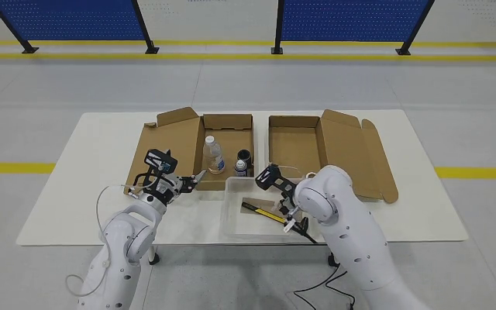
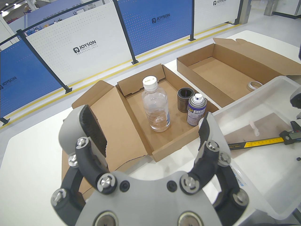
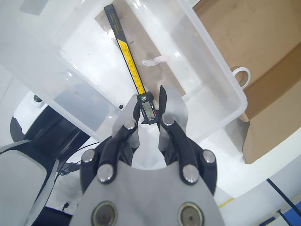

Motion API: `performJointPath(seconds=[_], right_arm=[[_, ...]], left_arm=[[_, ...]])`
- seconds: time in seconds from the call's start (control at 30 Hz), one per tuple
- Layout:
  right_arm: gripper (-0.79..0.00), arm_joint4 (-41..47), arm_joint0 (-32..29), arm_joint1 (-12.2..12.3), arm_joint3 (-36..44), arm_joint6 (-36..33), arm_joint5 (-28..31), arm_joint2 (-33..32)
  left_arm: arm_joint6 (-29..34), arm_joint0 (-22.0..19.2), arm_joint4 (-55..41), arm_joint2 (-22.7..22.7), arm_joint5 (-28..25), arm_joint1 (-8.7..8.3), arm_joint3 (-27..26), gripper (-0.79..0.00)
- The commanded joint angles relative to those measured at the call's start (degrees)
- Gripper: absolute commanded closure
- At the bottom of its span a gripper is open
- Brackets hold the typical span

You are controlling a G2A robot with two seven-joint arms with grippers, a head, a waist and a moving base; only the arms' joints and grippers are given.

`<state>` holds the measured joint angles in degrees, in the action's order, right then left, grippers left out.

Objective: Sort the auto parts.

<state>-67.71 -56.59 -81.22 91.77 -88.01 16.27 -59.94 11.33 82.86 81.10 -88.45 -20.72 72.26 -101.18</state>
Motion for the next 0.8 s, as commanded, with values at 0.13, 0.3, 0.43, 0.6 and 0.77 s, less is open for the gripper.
performJointPath(seconds=[0.13, 0.3, 0.43, 0.6, 0.77], right_arm=[[-0.296, 0.69, 0.91, 1.88, -2.36, 0.01, 0.01, 2.6], [-0.314, 1.59, 1.59, 3.25, -3.69, 0.01, 0.01, 4.85], [-0.329, 2.23, 2.42, 4.07, -4.8, 0.01, -0.01, 6.87], [-0.351, 2.76, 3.64, 4.76, -6.58, 0.01, -0.7, 10.07], [-0.348, 4.14, 4.8, 5.25, -7.44, 0.01, -2.3, 12.61]], left_arm=[[0.0, 0.0, 0.0, 0.0, 0.0, 0.0, 0.0, -0.785], [0.0, 0.0, 0.0, 0.0, 0.0, 0.0, 0.0, -0.785], [0.0, 0.0, 0.0, 0.0, 0.0, 0.0, 0.0, -0.785], [0.0, 0.0, 0.0, 0.0, 0.0, 0.0, 0.0, -0.785], [0.0, 0.0, 0.0, 0.0, 0.0, 0.0, 0.0, -0.785]])
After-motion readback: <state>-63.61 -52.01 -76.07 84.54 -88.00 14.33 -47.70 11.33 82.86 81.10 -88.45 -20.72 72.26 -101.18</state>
